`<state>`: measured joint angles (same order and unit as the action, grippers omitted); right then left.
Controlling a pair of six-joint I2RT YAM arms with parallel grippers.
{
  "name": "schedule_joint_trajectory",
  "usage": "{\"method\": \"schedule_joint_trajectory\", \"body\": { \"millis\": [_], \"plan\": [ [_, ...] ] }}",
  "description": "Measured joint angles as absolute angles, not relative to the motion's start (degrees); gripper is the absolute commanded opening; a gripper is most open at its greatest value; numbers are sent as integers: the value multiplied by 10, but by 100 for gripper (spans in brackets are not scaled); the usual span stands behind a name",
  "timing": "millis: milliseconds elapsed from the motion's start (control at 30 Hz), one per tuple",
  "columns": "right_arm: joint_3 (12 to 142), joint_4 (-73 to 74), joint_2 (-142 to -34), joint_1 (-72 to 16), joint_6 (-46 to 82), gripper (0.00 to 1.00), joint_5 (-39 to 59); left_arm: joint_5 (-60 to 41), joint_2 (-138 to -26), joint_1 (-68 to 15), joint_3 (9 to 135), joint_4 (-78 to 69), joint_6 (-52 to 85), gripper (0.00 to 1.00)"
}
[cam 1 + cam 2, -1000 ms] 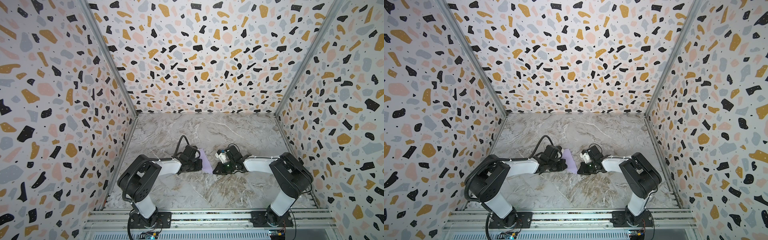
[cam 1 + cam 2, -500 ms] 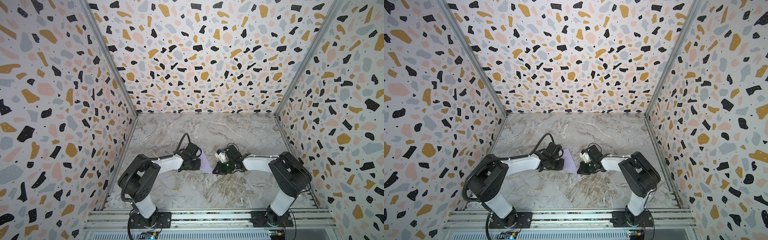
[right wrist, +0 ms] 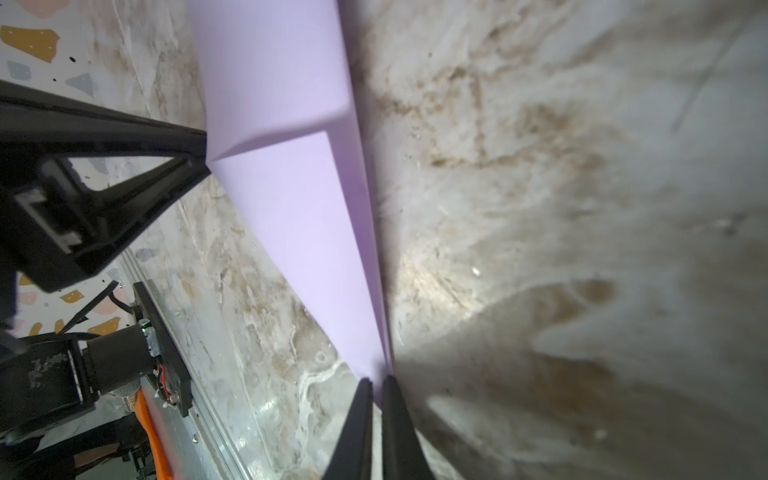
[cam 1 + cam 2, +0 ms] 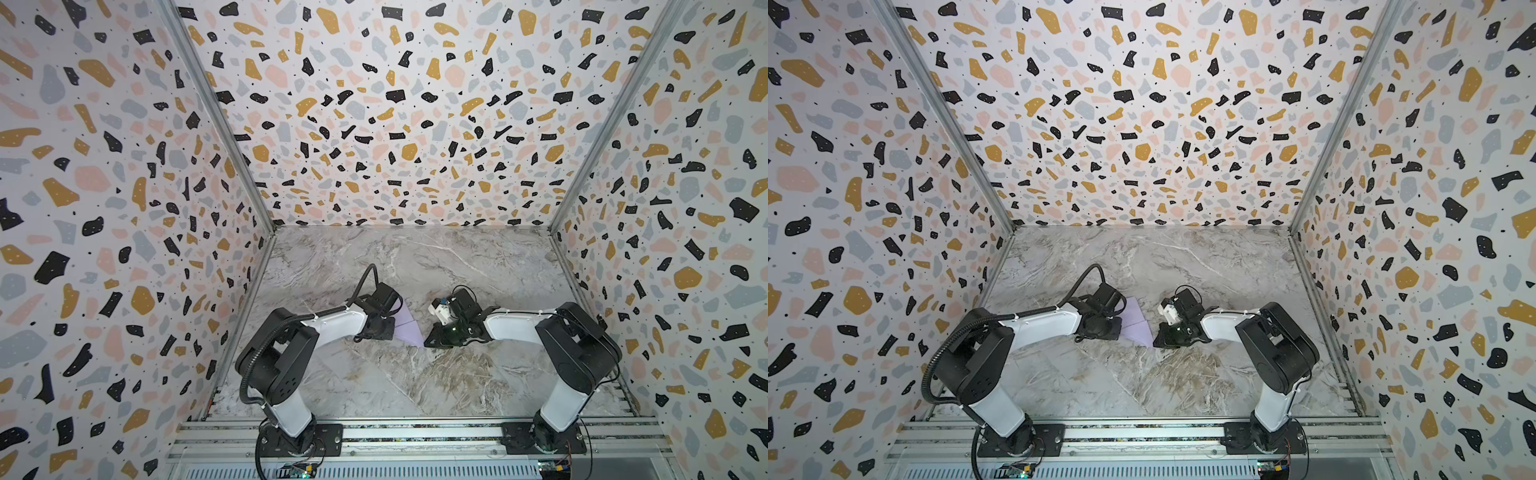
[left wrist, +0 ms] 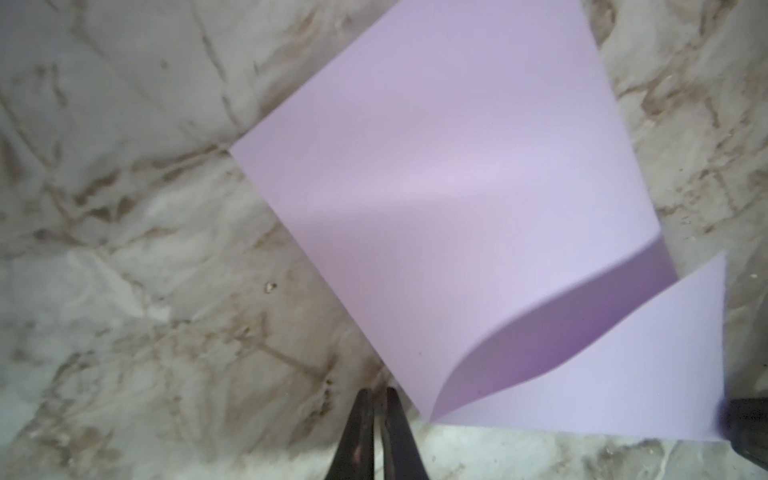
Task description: Fold a paper plane with a square sheet of paper (pick it up from the middle)
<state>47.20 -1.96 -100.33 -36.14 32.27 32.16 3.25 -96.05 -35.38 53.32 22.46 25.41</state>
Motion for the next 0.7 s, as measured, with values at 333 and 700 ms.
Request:
{"method": "schedule_joint_trajectory", "body": {
  "millis": [333, 700],
  "plan": [
    [472, -20, -1003, -361, 320, 10, 321, -44, -901, -353, 536, 184, 259, 9],
    [475, -25, -1003, -361, 315, 11, 321, -89, -985, -370, 541, 154, 264, 3]
  ]
}}
